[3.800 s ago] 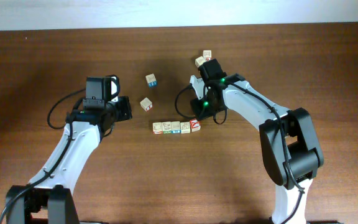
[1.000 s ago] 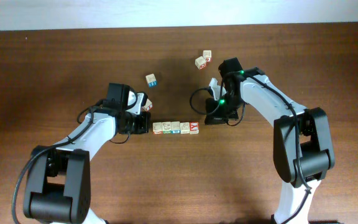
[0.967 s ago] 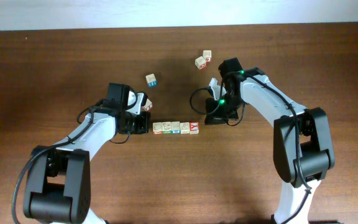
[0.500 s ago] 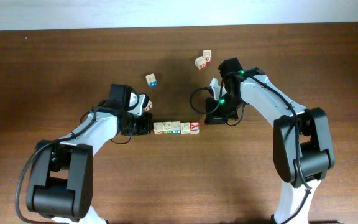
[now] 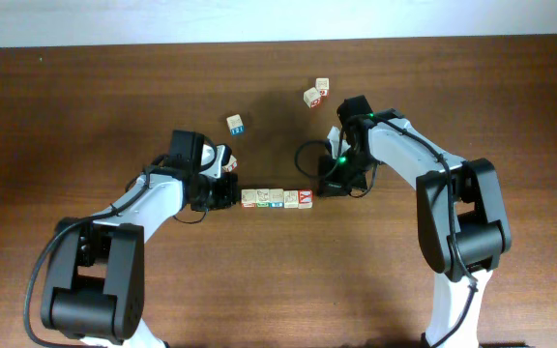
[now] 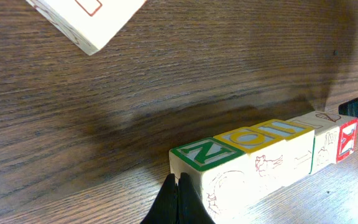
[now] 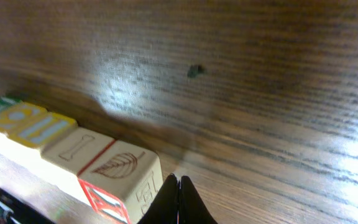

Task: Rotate 5 blocks

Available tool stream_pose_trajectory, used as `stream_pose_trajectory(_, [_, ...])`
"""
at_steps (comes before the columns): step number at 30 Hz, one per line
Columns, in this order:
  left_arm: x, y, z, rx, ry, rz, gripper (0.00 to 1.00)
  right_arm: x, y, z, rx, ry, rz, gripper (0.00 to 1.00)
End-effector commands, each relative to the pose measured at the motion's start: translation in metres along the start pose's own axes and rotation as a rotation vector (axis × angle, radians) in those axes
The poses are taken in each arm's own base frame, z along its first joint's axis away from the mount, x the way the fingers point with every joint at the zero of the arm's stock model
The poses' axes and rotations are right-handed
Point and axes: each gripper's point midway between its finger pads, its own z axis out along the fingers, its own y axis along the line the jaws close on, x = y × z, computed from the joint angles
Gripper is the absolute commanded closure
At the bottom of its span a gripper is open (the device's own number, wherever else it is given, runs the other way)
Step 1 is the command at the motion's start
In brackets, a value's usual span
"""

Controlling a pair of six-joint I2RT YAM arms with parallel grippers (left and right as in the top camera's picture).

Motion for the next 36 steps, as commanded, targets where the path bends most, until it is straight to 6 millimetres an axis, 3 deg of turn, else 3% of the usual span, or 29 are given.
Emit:
stream_pose_trajectory(1, [0.0, -0.004, 0.002, 0.022, 0.006, -0.015, 1.0, -0.001, 0.004, 0.004, -0.019, -0.004, 0.058, 0.96])
stream_pose_trajectory(6, [-0.001, -0.004, 0.002, 0.018, 0.002, -0.021, 1.0, -0.005, -0.001, 0.011, -0.046, -0.036, 0.128, 0.96])
stream_pose_trajectory(9, [-0.002, -0.003, 0.002, 0.012, -0.001, -0.024, 1.0, -0.004, -0.002, 0.005, -0.158, -0.09, 0.118, 0.96])
stream_pose_trajectory(12, [-0.002, -0.003, 0.002, 0.012, -0.001, -0.024, 1.0, 0.0, 0.003, -0.002, -0.291, -0.129, 0.024, 0.96])
stream_pose_trajectory(15, [-0.002, -0.003, 0.002, 0.012, -0.001, -0.024, 1.0, 0.007, 0.0, -0.003, -0.339, -0.119, -0.014, 0.96])
stream_pose_trajectory(22, [-0.002, -0.003, 0.002, 0.012, -0.001, -0.024, 1.0, 0.011, 0.019, -0.01, -0.443, -0.128, -0.183, 0.96])
stream_pose_trajectory(36, [-0.004, -0.004, 0.002, 0.018, -0.009, -0.019, 1.0, 0.013, 0.018, -0.003, -0.402, -0.118, -0.184, 0.96])
